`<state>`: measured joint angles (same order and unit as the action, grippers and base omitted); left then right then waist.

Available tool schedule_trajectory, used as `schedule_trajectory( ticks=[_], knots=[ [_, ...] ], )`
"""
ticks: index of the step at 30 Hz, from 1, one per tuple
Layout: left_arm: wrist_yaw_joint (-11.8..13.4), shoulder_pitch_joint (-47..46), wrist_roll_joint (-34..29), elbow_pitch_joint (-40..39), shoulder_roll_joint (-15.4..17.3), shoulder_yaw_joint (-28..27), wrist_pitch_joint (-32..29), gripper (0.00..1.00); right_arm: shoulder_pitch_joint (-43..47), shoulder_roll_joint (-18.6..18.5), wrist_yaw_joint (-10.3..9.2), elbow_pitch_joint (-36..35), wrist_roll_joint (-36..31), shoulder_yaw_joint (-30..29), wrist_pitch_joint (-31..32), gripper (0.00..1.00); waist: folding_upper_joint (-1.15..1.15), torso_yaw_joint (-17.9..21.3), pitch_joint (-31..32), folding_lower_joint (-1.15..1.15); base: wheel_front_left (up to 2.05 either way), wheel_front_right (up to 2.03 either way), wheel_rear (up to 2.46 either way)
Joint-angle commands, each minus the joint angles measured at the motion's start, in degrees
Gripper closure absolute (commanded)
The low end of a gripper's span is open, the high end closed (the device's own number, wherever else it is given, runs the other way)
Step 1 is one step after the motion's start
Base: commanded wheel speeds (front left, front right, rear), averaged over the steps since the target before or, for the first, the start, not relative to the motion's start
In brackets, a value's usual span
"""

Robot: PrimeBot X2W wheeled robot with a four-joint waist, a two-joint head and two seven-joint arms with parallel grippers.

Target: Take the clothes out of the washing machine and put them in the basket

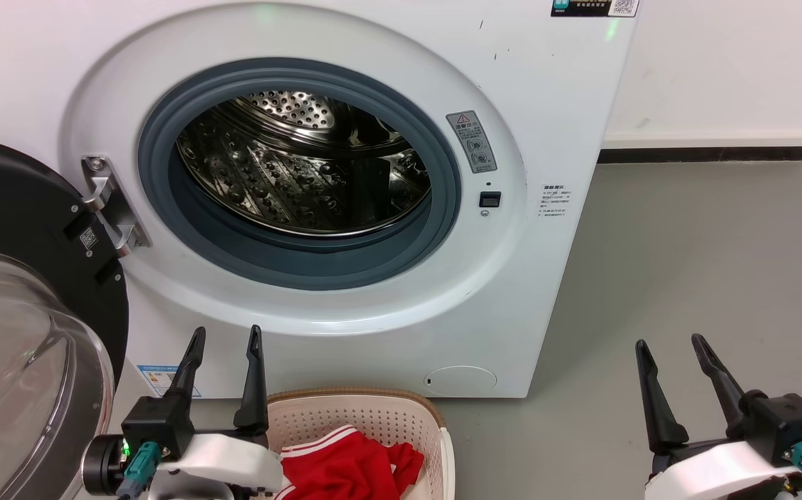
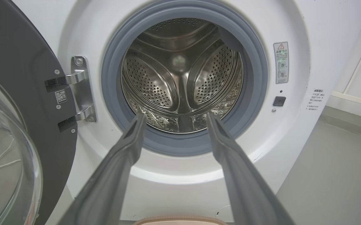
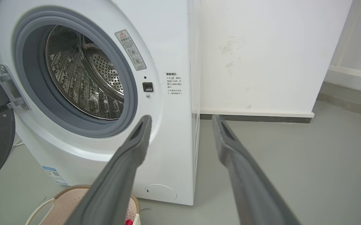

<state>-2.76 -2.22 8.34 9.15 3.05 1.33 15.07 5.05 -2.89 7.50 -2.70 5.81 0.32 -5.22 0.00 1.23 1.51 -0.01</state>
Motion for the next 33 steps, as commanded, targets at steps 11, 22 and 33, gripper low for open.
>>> schedule_trajectory(
  ticks=[11, 22, 33],
  knots=[
    [0.7, 1.2, 0.6, 0.1, 0.6, 0.4, 0.0, 0.0, 0.9, 0.0, -0.02, -0.9, 0.1, 0.6, 0.3, 0.0, 0.0, 0.2, 0.0, 0.01, 0.0, 0.0, 0.0],
    [0.5, 0.3, 4.9, 2.2, 0.2, -0.6, -1.7, 1.0, 0.3, -0.2, 0.0, 0.5, 4.6, 0.7, 0.4, 1.0, 0.0, 0.3, -0.2, 0.01, 0.0, 0.0, 0.0],
    [-0.3, -0.2, 16.9, 2.2, 0.2, -1.4, -4.5, 1.0, -1.8, -1.1, 0.0, 3.2, 18.0, 0.6, 1.3, 1.0, 0.0, 0.2, -0.3, 0.01, 0.0, 0.0, 0.0]
  ],
)
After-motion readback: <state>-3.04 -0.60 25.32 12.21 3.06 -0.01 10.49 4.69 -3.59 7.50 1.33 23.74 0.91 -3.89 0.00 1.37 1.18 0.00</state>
